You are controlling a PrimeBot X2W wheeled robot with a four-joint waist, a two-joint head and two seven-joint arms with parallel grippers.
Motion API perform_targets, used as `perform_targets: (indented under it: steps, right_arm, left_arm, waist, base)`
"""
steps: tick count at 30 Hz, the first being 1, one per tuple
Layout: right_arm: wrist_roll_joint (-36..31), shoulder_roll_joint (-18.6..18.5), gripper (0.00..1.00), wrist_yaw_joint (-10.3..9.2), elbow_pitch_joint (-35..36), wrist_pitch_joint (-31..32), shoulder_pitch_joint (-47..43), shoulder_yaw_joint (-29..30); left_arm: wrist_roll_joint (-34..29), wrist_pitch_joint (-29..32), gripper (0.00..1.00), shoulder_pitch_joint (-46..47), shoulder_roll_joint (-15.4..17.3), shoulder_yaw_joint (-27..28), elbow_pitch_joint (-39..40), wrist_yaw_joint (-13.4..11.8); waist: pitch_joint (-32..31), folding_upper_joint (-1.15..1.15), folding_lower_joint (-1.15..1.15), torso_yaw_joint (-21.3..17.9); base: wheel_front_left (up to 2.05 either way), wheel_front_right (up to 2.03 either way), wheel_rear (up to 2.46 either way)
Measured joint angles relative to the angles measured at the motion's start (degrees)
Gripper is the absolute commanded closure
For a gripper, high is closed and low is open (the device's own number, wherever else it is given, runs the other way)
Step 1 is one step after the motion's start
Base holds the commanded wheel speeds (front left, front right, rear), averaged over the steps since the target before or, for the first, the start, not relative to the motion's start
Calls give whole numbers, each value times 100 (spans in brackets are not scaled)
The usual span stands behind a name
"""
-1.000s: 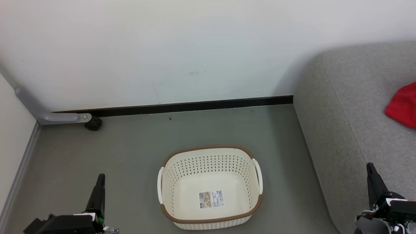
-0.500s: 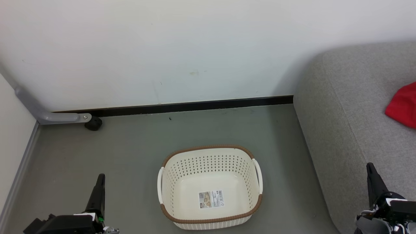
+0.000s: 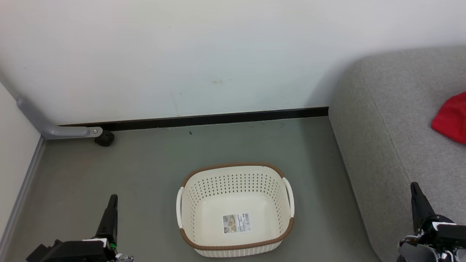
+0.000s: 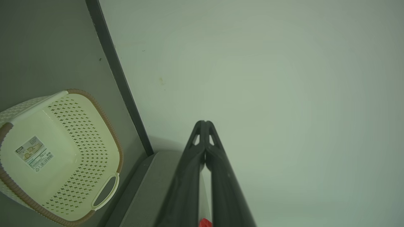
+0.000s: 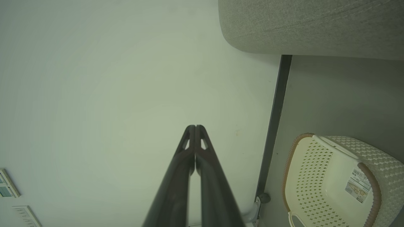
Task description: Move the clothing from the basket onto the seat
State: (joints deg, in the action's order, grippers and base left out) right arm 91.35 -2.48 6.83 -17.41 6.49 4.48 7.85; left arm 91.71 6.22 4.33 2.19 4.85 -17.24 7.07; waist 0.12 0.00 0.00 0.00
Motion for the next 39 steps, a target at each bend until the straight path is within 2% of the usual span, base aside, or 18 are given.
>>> perform_targets:
  steps: [39]
  right_arm:
    - [8, 0, 100, 0, 1, 0, 0, 0]
  left_arm:
    - [0, 0, 100, 0, 0, 0, 1, 0]
  waist:
    - [0, 0, 0, 0]
  base:
    - [0, 0, 0]
